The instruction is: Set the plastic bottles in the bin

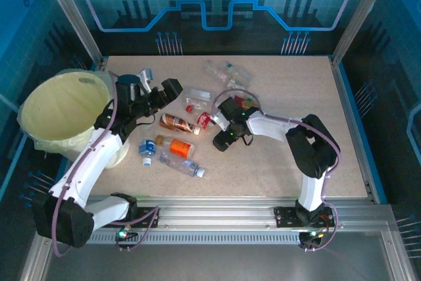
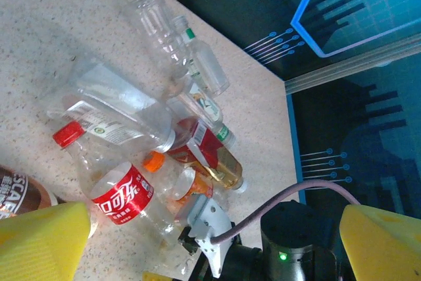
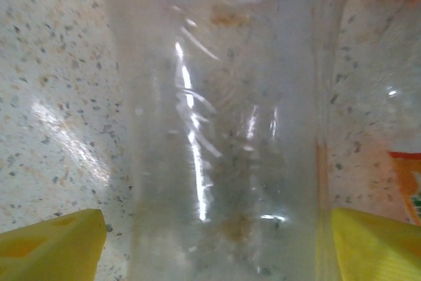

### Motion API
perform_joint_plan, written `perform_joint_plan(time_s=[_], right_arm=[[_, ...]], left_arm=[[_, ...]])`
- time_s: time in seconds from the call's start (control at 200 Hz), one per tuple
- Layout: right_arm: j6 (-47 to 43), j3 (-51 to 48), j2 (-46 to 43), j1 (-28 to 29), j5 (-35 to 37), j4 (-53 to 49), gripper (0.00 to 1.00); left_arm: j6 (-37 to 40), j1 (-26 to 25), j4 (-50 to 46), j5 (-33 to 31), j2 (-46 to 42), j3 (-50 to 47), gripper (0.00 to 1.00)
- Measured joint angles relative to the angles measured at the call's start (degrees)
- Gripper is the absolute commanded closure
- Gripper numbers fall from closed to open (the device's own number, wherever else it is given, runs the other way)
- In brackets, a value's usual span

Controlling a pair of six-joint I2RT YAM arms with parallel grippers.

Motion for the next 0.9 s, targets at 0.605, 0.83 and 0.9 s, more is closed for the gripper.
perform_joint_plan(time_s=[0.605, 0.83, 0.9], right_arm=[[10.01, -8.85, -16.17, 2.16, -0.39, 4.74, 0.51], [16.83, -12.50, -21.92, 2.16, -10.21, 11.91, 0.51], [18.99, -13.62, -22.77, 2.16, -13.68, 14.27, 0.50]], left_arm=[[-0.48, -3.06, 0.04, 1.55, 2.80, -4.26, 0.01], [-0.98, -6.97, 4.90, 6.34, 6.49, -4.33, 0.01], [-1.95, -7.76, 7.28, 6.84, 7.37, -4.79, 0.01]])
